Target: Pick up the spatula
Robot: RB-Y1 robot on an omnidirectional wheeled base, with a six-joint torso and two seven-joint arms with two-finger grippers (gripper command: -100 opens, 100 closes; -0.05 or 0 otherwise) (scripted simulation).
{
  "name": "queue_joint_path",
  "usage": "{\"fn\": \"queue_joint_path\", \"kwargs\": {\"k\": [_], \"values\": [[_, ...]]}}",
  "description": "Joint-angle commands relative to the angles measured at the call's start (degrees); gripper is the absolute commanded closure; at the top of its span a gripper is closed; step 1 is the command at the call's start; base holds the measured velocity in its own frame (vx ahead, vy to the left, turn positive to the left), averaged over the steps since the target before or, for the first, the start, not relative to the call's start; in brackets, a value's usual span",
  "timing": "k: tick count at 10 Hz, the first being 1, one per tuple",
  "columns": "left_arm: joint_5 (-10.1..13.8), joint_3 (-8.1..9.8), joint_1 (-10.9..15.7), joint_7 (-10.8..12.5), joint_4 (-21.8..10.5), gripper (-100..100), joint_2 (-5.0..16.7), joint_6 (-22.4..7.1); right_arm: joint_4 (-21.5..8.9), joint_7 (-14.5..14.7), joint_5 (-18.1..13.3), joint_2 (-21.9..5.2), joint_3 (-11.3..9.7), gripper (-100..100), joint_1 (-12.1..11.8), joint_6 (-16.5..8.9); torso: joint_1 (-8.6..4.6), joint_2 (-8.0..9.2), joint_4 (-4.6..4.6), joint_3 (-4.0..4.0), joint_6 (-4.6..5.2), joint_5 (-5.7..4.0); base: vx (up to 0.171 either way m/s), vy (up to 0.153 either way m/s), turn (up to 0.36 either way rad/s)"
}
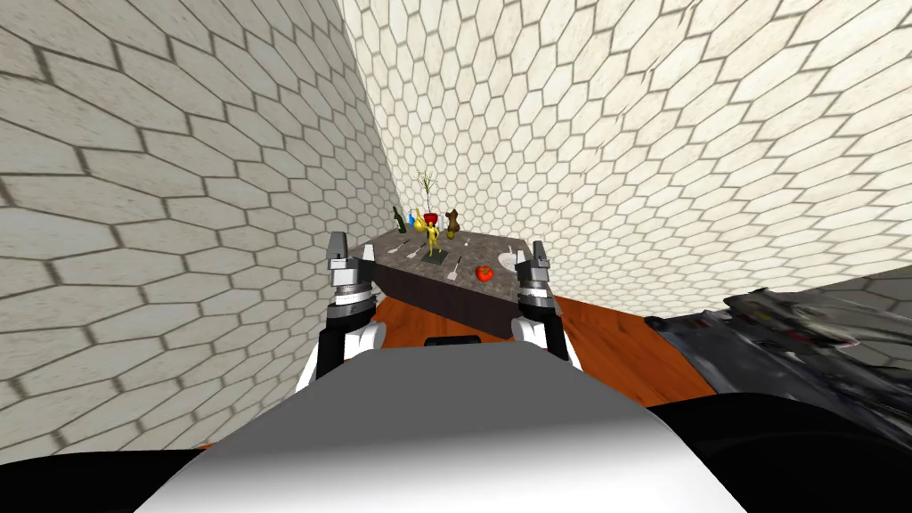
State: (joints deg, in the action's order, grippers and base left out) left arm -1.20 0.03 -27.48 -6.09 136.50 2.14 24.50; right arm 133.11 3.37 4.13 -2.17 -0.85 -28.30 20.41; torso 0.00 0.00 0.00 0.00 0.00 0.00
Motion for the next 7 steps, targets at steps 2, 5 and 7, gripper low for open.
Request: {"fn": "queue_joint_path", "kwargs": {"k": [2,5,7], "values": [[0.0,0.00,0.0,0.0,0.0,0,0.0,0.0,-0.4,-2.9,-0.7,-2.6,1.1,-100,1.2,-3.9,0.09,-0.04,-0.01,-0.02,-0.02,0.02,0.019,0.046,0.100],[0.0,-0.01,0.0,0.0,0.0,0,0.0,0.0,-0.8,-5.8,-1.5,-4.0,2.3,-100,2.4,-8.0,0.30,-0.09,-0.02,-0.05,-0.02,0.07,0.018,0.070,0.083],[0.0,-0.01,0.0,0.0,0.0,0,0.0,0.0,-1.0,-7.5,-1.9,-4.7,3.0,-100,3.2,-10.5,0.24,-0.07,-0.02,-0.04,-0.02,0.05,0.017,0.052,0.070]]}}
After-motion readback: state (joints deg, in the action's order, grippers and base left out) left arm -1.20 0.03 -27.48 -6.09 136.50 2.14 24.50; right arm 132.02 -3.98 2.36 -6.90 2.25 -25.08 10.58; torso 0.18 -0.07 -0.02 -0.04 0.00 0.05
